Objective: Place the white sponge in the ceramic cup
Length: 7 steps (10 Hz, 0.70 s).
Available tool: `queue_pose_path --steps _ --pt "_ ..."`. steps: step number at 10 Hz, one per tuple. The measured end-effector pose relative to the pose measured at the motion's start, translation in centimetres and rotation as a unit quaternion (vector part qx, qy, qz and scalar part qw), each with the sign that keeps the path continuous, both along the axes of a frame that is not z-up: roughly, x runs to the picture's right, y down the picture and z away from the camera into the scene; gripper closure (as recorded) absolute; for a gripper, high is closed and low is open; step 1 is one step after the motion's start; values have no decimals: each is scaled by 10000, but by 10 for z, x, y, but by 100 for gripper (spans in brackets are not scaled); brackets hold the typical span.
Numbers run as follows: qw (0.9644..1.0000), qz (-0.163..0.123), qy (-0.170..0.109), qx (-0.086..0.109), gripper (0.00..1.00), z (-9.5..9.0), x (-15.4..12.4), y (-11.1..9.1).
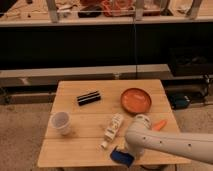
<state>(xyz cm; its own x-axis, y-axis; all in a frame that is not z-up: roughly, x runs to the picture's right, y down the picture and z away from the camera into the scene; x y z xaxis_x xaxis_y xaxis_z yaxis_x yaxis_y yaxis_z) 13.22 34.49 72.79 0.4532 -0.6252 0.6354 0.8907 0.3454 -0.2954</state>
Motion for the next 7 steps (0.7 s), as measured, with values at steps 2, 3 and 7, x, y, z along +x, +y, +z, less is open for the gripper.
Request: queue_pose_path --steps 2,3,7 --pt "9994 147 -250 170 100 -23 -9 -24" --pt "9985 203 -413 291 100 -45 -17 -46" --pt "9934 464 -781 700 100 -91 -37 -108"
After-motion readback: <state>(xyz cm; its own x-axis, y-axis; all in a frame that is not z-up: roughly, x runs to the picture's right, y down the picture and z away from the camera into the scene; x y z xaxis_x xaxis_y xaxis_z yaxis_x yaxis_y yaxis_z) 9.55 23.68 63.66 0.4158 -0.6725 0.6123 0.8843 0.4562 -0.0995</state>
